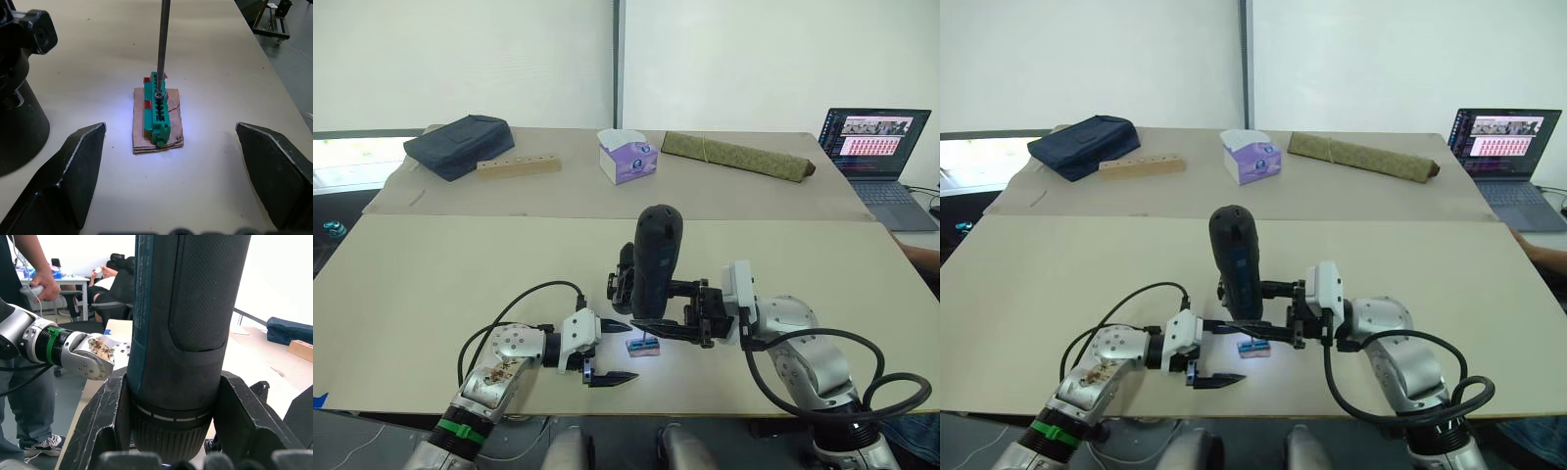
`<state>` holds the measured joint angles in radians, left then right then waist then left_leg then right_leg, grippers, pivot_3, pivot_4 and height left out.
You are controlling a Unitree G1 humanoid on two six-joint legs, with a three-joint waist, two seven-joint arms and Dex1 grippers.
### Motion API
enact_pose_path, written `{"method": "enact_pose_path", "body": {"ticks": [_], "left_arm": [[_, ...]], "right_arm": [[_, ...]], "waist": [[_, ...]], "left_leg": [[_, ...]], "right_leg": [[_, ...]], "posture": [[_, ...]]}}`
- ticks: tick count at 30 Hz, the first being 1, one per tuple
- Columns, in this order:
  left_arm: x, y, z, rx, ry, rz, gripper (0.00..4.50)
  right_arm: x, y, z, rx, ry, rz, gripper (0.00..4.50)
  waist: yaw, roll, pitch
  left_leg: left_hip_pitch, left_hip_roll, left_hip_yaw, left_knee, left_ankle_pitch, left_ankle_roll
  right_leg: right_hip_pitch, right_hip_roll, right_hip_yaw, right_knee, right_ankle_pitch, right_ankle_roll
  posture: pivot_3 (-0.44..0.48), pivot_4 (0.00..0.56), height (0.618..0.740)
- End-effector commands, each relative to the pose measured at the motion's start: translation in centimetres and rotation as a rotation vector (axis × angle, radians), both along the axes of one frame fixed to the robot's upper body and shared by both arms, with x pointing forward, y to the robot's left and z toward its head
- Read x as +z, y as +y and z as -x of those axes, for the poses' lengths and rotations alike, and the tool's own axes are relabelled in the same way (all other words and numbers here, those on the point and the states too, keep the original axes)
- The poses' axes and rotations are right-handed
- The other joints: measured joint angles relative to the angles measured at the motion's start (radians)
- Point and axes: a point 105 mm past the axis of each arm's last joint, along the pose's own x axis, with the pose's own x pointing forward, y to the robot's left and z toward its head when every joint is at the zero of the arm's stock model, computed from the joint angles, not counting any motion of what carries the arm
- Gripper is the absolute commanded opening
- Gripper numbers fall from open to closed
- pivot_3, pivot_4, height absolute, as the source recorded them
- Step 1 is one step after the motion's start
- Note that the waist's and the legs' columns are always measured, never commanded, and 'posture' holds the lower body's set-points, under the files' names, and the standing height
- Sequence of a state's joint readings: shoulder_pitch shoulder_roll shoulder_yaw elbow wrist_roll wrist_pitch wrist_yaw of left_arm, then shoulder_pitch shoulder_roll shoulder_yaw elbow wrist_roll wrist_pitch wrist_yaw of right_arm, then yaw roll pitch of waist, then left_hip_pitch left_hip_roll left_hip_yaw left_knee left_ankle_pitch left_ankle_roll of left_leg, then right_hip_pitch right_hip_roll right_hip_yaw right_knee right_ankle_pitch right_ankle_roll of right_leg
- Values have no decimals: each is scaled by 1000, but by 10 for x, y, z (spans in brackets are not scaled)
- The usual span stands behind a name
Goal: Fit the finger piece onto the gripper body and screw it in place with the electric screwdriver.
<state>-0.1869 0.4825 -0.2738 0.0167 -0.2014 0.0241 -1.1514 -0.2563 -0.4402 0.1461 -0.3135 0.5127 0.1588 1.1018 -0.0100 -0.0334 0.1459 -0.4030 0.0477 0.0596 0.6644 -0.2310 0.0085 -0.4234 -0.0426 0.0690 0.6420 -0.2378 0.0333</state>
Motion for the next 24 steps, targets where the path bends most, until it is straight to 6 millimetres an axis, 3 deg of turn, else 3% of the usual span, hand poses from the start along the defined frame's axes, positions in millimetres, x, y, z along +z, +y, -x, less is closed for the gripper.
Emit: {"method": "enact_pose_path", "body": {"ticks": [1,24], "left_arm": [[-6,-3,1,0,22,-8,4474],[-8,-1,1,6,24,-10,4474]], "right_arm": [[13,2,4,15,-65,-30,1937],[6,2,1,6,-48,-6,1937]], "waist": [[0,0,0],[1,0,0]], "left_leg": [[0,0,0,0,0,0],[1,0,0,0,0,0]], "right_leg": [[0,0,0,0,0,0],[1,0,0,0,0,0]], "posture": [[0,150,740],[0,150,740]]}}
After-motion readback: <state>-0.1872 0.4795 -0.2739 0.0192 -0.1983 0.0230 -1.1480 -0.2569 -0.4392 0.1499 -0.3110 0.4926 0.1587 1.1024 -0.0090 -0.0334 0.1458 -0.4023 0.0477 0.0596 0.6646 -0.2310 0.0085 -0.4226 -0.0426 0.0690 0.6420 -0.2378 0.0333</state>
